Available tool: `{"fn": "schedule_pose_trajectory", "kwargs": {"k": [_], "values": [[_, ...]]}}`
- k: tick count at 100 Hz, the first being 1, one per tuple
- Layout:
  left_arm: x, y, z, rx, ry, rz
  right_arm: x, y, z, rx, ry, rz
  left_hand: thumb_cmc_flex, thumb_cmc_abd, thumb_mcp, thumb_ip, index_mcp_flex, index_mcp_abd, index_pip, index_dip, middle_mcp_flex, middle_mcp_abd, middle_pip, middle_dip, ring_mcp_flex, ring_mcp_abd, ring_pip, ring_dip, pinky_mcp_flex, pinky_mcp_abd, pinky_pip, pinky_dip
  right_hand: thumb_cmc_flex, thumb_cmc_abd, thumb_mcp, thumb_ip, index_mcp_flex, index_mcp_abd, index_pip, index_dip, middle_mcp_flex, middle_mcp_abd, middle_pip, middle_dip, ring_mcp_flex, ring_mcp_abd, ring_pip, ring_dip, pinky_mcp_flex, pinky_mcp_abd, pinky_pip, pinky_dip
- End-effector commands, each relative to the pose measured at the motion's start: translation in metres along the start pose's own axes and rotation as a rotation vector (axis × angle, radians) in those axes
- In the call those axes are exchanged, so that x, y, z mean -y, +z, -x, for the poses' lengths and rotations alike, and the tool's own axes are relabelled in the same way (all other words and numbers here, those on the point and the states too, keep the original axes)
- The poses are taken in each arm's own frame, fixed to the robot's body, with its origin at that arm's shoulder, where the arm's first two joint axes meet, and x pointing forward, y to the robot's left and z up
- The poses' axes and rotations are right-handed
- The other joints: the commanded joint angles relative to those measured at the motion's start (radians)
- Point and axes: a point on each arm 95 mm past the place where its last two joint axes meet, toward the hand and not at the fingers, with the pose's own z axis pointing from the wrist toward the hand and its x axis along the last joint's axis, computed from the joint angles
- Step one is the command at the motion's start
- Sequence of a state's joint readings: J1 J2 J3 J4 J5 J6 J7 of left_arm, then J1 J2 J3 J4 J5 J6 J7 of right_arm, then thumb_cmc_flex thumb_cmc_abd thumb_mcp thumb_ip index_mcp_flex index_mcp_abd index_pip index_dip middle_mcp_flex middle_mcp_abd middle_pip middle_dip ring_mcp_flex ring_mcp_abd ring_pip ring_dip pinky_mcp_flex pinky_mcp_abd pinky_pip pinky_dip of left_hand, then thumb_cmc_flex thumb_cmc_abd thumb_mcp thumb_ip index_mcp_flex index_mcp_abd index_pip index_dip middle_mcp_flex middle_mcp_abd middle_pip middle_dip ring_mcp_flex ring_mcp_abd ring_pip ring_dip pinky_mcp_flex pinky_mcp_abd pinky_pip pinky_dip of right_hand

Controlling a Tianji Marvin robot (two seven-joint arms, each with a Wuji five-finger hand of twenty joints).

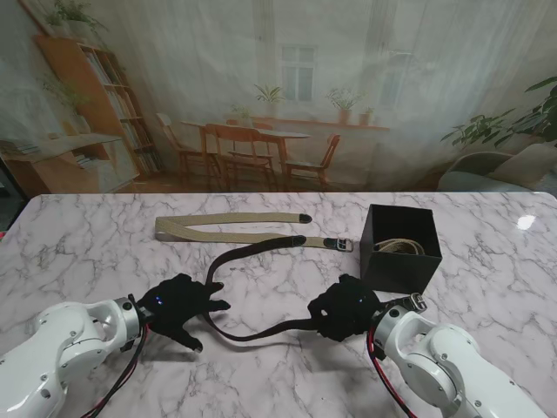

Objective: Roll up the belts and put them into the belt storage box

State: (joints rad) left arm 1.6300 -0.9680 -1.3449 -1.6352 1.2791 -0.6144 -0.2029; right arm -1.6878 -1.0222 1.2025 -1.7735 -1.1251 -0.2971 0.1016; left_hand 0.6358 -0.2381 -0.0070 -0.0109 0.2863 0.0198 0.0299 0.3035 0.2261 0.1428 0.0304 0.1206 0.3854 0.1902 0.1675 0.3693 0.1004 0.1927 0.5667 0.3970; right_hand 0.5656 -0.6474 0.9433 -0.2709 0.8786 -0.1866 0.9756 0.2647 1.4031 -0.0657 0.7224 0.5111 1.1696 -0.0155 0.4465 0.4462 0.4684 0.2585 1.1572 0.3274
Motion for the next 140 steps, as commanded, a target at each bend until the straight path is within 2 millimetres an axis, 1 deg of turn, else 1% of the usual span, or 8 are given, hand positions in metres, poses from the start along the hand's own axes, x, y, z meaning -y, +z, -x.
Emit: {"fn": "schedule_pose_trajectory", "kwargs": {"k": [1,15,21,34,86,95,121,140], "values": [[-0.002,0.007,0.007,0.007,0.017,0.027,0.001,-0.001,-0.001,0.003,0.007,0.002,0.057,-0.030,0.012,-0.001,0.007,-0.014,-0.001,-0.015,0.009,-0.011,0.035,-0.009,0.005,-0.012,0.010,-0.006,0.006,-0.020,-0.002,-0.003,0.020,0.035,0.030,0.003,0.020,-0.084,0.030,0.026,0.052,-0.026,-0.007,-0.003,0.011,-0.038,0.005,-0.014,-0.010,-0.011,0.013,0.014],[-0.004,0.021,0.010,0.006,0.009,0.044,0.002,0.000,-0.001,0.006,0.010,0.002,0.261,0.062,0.025,0.003,0.258,-0.080,0.270,0.182,0.181,-0.047,0.134,0.082,0.056,-0.038,0.036,0.020,0.006,-0.008,0.069,0.025,0.020,0.037,0.030,0.003,0.020,-0.084,0.030,0.026,0.052,-0.027,-0.009,-0.003,0.011,-0.038,0.004,-0.015,-0.011,-0.011,0.011,0.013],[-0.006,0.024,0.013,0.013,0.020,0.049,0.002,-0.001,0.000,0.007,0.011,0.002,0.346,0.023,0.040,0.001,0.322,-0.112,0.368,0.314,0.226,-0.053,0.150,0.104,0.068,-0.040,0.042,0.029,0.011,-0.004,0.086,0.037,0.020,0.037,0.030,0.003,0.018,-0.084,0.029,0.026,0.052,-0.027,-0.010,-0.003,0.010,-0.038,0.003,-0.015,-0.011,-0.010,0.010,0.013],[-0.013,0.025,0.020,0.049,0.061,0.072,0.003,-0.004,0.002,0.013,0.017,-0.001,0.441,0.009,0.050,0.005,0.463,-0.112,0.582,0.351,0.346,-0.076,0.192,0.160,0.102,-0.045,0.063,0.056,0.019,0.006,0.139,0.068,0.018,0.039,0.028,0.002,0.016,-0.083,0.029,0.027,0.052,-0.029,-0.013,-0.003,0.007,-0.039,0.000,-0.017,-0.012,-0.011,0.009,0.013],[-0.036,-0.051,0.034,0.260,0.247,0.189,0.016,-0.005,0.003,0.031,0.022,-0.052,0.448,-0.015,0.070,0.008,0.473,-0.058,0.674,0.343,0.421,-0.082,0.203,0.200,0.118,-0.055,0.065,0.073,0.018,0.001,0.155,0.083,0.020,0.046,0.018,0.004,-0.008,-0.078,0.016,0.024,0.049,-0.020,-0.078,-0.026,-0.020,-0.025,-0.026,-0.032,-0.026,0.003,-0.001,0.011],[-0.045,-0.056,0.037,0.294,0.260,0.212,0.020,-0.003,0.003,0.024,-0.001,-0.101,0.450,-0.016,0.073,0.007,0.472,-0.058,0.674,0.342,0.428,-0.081,0.203,0.205,0.124,-0.052,0.066,0.075,0.021,0.002,0.158,0.086,-0.032,0.036,-0.007,-0.007,-0.055,-0.050,0.001,0.029,0.002,0.005,-0.138,-0.038,-0.058,0.003,-0.049,-0.039,-0.049,0.018,-0.016,0.010],[-0.057,-0.052,0.042,0.320,0.265,0.235,0.030,-0.004,0.004,0.013,-0.068,-0.236,0.453,-0.012,0.077,0.006,0.468,-0.050,0.683,0.349,0.439,-0.085,0.210,0.218,0.133,-0.059,0.071,0.082,0.026,-0.001,0.167,0.091,-0.118,0.005,-0.092,0.003,-0.021,-0.117,0.039,0.130,-0.319,0.088,-0.295,-0.040,-0.219,0.075,-0.134,-0.058,-0.111,0.039,-0.059,0.020],[-0.058,-0.053,0.046,0.335,0.272,0.242,0.032,-0.009,0.007,0.038,-0.085,-0.206,0.452,-0.010,0.078,0.006,0.465,-0.051,0.686,0.350,0.441,-0.085,0.213,0.224,0.134,-0.059,0.071,0.085,0.024,-0.001,0.169,0.092,-0.073,-0.046,-0.028,-0.008,-0.111,-0.111,0.027,0.226,-0.257,0.055,-0.174,0.008,-0.157,0.056,-0.071,-0.023,-0.088,0.037,-0.056,0.041]]}}
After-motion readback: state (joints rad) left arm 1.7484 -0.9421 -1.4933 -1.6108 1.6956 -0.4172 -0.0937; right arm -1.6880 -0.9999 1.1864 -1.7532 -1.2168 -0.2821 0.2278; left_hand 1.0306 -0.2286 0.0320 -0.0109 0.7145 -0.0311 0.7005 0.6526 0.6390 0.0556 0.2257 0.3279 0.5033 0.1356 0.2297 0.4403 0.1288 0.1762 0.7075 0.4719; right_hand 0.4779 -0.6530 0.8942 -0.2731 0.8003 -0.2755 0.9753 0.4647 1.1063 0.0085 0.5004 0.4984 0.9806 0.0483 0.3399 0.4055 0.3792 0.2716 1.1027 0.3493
